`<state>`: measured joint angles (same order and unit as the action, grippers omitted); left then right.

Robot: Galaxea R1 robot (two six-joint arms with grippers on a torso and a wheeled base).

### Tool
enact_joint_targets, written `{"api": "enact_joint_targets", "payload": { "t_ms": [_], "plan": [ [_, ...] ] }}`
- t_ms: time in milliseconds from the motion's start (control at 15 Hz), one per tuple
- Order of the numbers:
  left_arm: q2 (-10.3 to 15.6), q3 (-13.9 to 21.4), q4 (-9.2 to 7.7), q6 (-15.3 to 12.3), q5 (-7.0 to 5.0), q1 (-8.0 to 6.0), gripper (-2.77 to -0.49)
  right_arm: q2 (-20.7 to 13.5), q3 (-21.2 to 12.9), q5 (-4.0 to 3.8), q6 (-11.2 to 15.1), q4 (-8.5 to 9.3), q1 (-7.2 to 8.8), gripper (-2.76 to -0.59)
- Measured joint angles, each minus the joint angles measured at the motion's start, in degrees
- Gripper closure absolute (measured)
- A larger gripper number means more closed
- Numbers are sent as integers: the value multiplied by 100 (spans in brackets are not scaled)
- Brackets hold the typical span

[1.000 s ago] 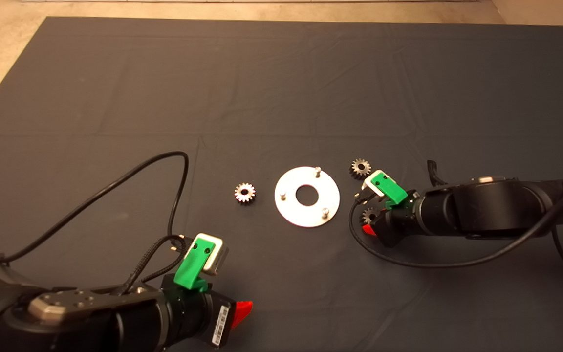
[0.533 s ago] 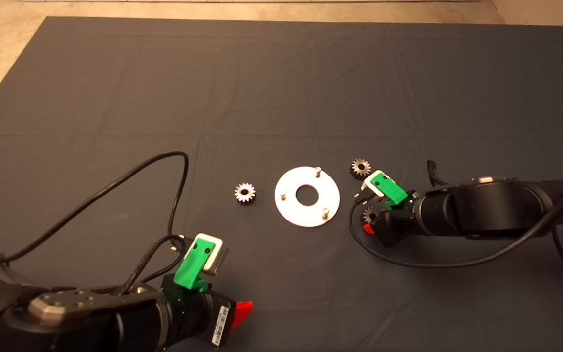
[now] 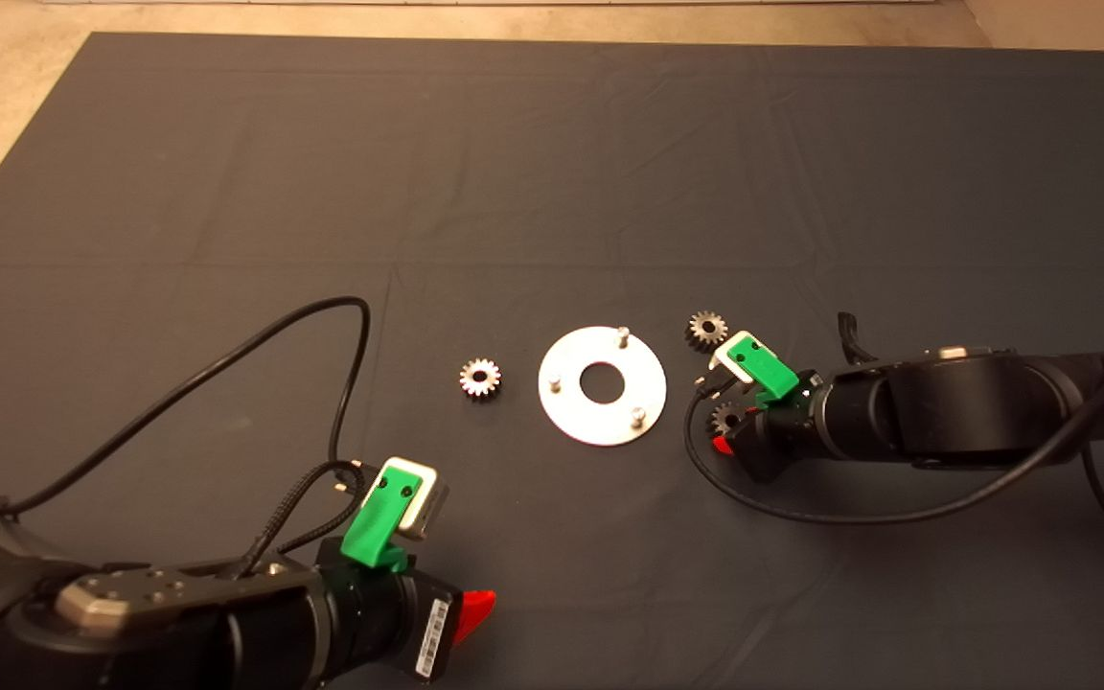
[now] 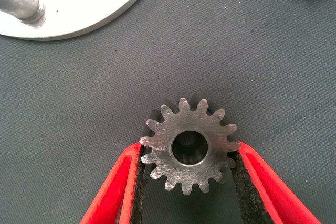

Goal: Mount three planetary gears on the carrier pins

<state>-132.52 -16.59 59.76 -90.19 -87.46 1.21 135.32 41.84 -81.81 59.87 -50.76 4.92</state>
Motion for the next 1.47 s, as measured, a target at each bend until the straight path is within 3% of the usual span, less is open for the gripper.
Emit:
{"api": "enact_joint_targets", "payload": {
  "t_ms": [600, 800, 1000, 1067, 1467],
  "plan": [
    [-6, 0, -28, -2, 0, -28, -191, 26, -58, -2, 2, -1, 20, -97],
    [-17, 0, -39, -8, 0, -50, -191, 26, -236, -5, 20, 0, 198, -94],
    [-16, 0, -45, -30, 0, -63, -191, 26, -336, -2, 27, -1, 601, -94],
    [-17, 0, -45, -43, 0, -77, -191, 29, -354, 0, 29, -4, 650, -94],
    [-17, 0, -48, -87, -1, -94, -191, 352, -386, 4, 237, -1, 651, -94]
  ]
}}
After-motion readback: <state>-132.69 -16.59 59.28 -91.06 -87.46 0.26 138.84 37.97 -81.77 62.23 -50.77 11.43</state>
